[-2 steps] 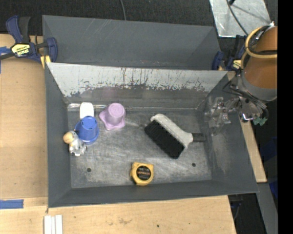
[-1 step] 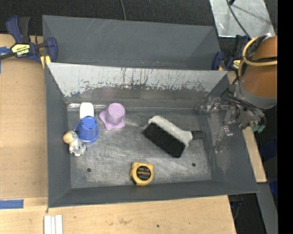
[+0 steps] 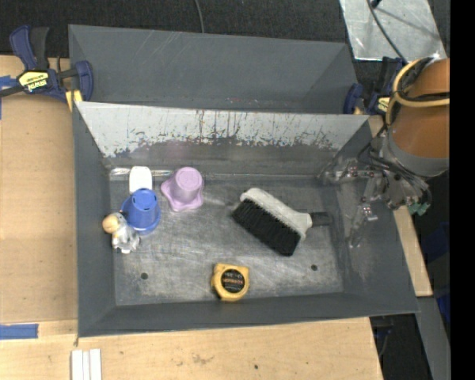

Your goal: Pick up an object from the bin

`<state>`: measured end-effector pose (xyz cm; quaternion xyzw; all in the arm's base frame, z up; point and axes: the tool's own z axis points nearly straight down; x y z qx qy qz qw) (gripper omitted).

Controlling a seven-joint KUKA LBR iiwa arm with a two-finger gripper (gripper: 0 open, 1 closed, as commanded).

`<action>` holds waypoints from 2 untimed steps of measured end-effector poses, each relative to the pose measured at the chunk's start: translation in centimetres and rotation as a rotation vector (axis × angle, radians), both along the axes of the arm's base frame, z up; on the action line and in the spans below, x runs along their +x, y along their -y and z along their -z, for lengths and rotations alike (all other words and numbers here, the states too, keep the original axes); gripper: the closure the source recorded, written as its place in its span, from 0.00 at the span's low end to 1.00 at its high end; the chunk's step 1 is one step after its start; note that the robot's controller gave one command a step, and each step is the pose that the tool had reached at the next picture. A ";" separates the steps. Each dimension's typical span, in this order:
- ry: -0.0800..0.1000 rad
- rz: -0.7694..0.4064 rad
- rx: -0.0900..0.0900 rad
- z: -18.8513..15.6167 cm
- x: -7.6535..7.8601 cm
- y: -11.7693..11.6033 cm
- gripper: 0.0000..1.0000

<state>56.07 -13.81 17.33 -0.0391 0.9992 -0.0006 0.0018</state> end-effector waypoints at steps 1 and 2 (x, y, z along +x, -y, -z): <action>0.000 -0.133 0.001 9.2 0.0 -5.1 1.00; 0.000 -0.134 0.000 9.2 0.0 -5.1 1.00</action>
Offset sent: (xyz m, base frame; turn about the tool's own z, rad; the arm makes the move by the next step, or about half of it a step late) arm 0.0000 0.0000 0.0000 0.0000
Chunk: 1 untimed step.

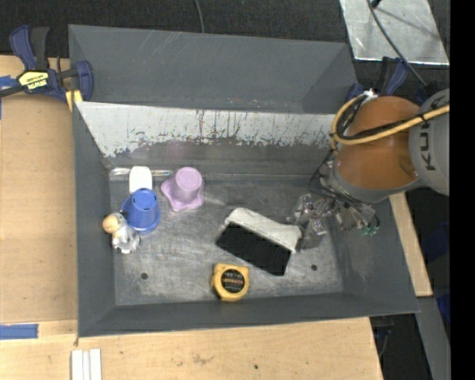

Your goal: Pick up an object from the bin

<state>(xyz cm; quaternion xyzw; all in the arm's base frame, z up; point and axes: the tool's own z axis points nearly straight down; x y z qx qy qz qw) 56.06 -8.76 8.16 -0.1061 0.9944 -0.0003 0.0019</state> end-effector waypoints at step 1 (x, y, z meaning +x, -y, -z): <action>-0.007 0.005 0.001 -4.4 -0.7 0.4 1.00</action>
Offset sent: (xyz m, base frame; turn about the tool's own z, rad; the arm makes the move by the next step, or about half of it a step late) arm -0.0135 -0.0113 0.0791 -0.0096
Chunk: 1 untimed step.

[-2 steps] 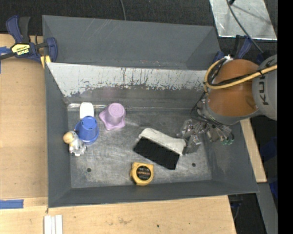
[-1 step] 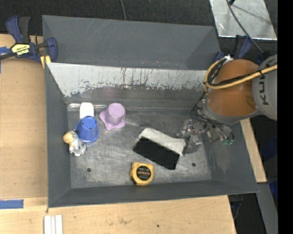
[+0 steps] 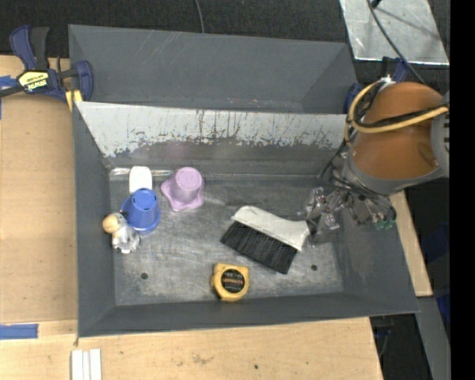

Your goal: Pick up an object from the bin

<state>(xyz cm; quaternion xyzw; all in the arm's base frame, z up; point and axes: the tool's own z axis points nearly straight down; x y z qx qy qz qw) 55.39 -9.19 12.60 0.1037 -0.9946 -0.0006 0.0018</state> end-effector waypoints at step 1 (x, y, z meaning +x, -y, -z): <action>0.008 -0.012 -0.002 -3.5 -0.6 0.8 0.00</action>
Offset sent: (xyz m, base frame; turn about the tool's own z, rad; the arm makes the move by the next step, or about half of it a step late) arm 0.0000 0.0000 0.0000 0.0000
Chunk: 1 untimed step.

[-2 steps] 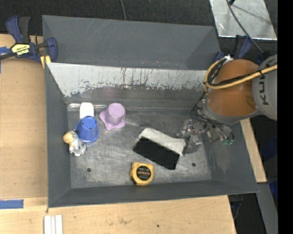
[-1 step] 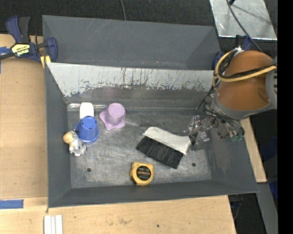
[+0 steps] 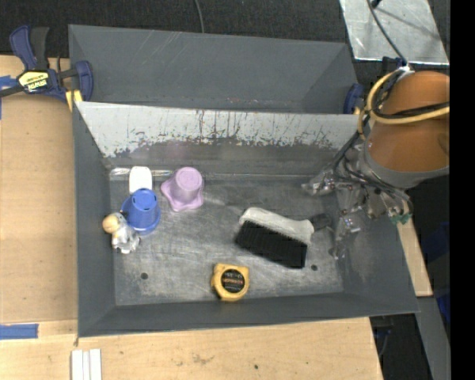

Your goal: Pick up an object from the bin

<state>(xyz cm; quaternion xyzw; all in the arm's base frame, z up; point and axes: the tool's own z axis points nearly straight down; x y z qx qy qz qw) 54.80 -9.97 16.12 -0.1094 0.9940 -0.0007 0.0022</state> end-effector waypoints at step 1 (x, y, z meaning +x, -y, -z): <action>0.000 -0.001 0.000 0.0 0.0 0.0 1.00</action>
Offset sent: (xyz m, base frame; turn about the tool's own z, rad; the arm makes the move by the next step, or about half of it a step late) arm 0.0000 0.0000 0.0000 0.0000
